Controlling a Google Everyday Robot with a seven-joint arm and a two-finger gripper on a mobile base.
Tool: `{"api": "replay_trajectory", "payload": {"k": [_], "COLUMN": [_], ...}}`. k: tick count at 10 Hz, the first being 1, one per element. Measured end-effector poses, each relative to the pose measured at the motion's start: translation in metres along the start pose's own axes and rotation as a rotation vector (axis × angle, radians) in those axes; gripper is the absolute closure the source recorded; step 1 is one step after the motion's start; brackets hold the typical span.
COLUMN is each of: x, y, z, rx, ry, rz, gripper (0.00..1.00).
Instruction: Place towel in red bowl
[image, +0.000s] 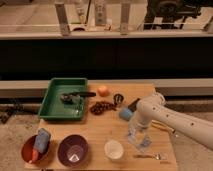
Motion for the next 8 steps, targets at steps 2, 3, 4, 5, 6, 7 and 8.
{"api": "replay_trajectory", "payload": {"k": [2, 3, 4, 5, 6, 7, 8], "x": [0.004, 0.007, 0.009, 0.01, 0.01, 0.011, 0.011], "y": [-0.002, -0.002, -0.002, -0.002, -0.002, -0.003, -0.004], "z": [0.007, 0.018, 0.025, 0.029, 0.033, 0.034, 0.034], "rx": [0.014, 0.016, 0.017, 0.019, 0.023, 0.028, 0.031], "ry": [0.002, 0.01, 0.019, 0.024, 0.029, 0.031, 0.031], "rz": [-0.015, -0.027, -0.037, -0.046, -0.054, -0.057, -0.058], "gripper": [0.22, 0.22, 0.22, 0.22, 0.24, 0.31, 0.41]}}
